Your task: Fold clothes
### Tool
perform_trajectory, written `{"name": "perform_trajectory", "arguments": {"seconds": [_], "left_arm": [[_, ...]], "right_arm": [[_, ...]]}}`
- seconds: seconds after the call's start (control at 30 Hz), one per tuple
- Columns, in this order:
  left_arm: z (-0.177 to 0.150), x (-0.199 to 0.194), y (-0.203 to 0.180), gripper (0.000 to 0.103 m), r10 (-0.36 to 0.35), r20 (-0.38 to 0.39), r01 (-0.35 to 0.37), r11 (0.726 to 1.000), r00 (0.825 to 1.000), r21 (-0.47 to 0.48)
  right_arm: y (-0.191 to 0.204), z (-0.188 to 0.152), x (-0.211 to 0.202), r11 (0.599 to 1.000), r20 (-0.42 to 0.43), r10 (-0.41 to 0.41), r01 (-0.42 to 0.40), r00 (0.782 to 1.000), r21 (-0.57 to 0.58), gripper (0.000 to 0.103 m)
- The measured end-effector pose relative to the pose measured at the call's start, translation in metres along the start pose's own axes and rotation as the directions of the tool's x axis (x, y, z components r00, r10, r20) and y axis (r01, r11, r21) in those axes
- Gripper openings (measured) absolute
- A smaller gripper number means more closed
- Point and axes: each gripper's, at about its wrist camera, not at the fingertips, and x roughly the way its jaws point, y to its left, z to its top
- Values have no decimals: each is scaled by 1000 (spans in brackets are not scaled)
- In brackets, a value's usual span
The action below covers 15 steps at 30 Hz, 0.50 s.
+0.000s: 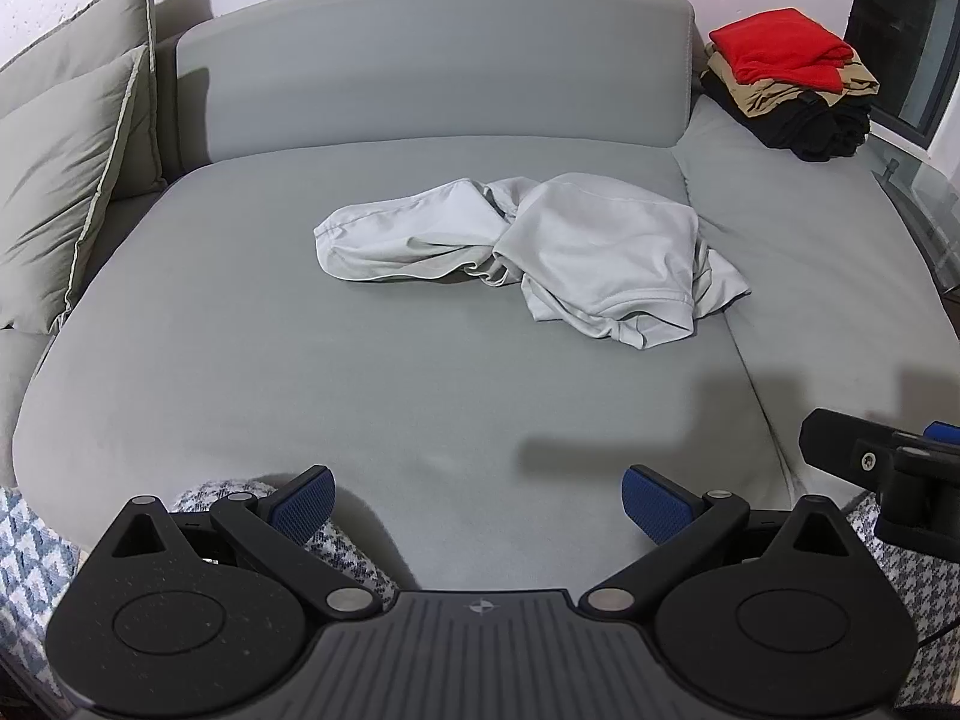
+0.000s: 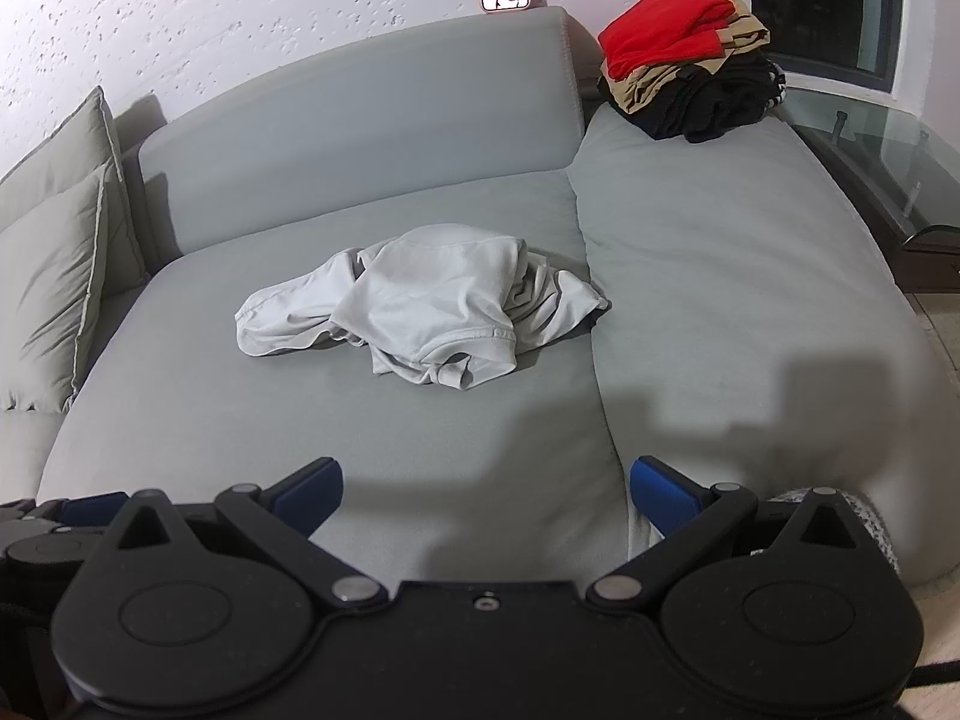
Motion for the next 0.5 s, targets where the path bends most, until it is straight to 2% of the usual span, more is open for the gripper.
{"name": "perform_trajectory", "arguments": {"seconds": [0.33, 0.43, 0.5], "left_arm": [[0, 6, 3, 102, 2, -13, -2, 1000, 1000, -2], [7, 11, 15, 102, 13, 8, -13, 1000, 1000, -18], [14, 14, 28, 102, 50, 24, -49, 998, 998, -29]], "right_arm": [[-1, 1, 4, 1000, -5, -4, 4, 1000, 0, 103], [-1, 4, 5, 1000, 28, -3, 4, 1000, -18, 103], [0, 9, 4, 999, 93, -16, 20, 996, -44, 103]]}}
